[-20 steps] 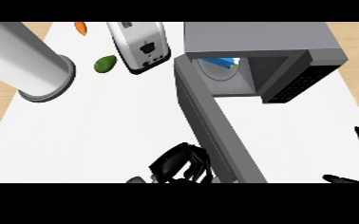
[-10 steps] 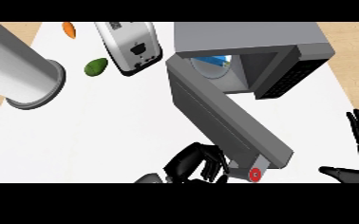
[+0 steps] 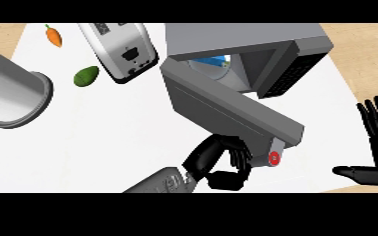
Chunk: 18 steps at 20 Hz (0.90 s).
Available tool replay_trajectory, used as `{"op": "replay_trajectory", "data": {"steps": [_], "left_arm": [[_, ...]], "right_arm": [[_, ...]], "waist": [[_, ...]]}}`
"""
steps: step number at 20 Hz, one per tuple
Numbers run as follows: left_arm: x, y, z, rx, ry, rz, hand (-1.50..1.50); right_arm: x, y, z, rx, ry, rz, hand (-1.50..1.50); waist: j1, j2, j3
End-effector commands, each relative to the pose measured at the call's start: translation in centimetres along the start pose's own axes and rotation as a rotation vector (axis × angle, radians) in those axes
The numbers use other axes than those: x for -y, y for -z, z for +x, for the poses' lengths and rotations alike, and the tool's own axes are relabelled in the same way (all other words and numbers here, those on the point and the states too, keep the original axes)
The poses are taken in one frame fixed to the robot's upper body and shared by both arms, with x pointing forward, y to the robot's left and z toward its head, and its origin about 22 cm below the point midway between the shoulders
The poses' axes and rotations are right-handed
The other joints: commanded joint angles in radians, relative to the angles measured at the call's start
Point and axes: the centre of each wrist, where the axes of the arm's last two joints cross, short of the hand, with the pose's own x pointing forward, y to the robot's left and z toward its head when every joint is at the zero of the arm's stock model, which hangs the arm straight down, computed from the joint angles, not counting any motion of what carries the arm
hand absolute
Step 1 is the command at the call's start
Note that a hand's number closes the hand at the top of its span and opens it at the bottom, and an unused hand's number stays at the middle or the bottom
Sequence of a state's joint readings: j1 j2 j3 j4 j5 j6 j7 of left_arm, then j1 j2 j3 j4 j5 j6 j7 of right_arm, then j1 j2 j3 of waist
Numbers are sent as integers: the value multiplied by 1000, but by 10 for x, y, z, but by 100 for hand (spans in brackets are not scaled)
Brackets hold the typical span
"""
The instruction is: Pick up the milk, place it into the microwave and close the microwave
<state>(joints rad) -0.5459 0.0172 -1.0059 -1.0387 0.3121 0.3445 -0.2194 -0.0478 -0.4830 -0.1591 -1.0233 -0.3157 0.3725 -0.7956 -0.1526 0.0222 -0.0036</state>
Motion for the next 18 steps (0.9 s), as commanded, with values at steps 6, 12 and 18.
{"op": "replay_trajectory", "data": {"steps": [6, 12, 18], "left_arm": [[-19, 42, 43, 136, 44, 115, 150], [-38, 65, 63, 156, 55, 182, 150], [-55, 86, 85, 167, 68, 240, 150]], "right_arm": [[-15, 33, 12, 60, 77, 150, -150], [0, 57, 39, 95, 37, 203, -150], [-18, 77, 40, 135, 99, 231, -150]], "waist": [[-79, 15, -1], [-132, 28, 1], [-168, 48, 5]]}}
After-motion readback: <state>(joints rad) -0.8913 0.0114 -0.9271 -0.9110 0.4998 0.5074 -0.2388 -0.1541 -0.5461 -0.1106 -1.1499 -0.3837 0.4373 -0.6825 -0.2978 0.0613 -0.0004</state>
